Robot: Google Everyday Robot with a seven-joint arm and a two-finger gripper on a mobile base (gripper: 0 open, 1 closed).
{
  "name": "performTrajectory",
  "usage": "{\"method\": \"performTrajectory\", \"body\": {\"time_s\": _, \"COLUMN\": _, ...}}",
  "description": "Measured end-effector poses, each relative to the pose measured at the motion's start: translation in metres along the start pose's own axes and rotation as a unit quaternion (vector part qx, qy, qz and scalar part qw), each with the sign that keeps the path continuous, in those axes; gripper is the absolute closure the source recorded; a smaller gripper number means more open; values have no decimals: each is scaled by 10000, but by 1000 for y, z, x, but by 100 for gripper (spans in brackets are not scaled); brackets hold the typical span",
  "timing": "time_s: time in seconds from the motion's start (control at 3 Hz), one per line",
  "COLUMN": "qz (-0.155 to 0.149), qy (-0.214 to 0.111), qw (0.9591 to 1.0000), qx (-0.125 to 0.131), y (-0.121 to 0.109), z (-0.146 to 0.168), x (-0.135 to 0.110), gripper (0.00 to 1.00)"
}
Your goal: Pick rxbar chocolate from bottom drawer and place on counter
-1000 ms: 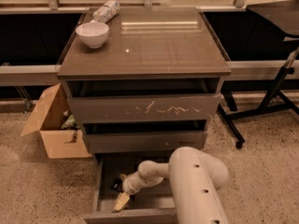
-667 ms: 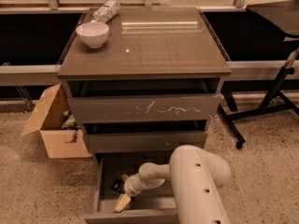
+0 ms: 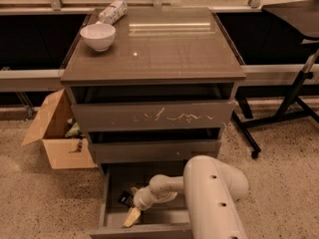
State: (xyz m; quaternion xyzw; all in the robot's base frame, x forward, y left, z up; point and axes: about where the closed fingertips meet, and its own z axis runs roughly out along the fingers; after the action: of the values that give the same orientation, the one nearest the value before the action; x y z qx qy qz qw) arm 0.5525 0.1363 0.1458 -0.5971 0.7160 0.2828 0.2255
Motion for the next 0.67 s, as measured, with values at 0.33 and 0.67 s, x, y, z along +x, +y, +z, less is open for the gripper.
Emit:
{"method": "performTrajectory", "body": {"time_s": 0.33, "qz": 0, "qy": -2, "qw": 10000, "qx": -1, "y": 1, "z": -1, "x": -3, "gripper": 9}}
{"method": "performTrajectory", "body": {"time_s": 0.67, "qz": 44, "qy": -112, "qw": 9999, "qx": -10, "y": 2, "z": -2, "x": 1, "gripper": 27}}
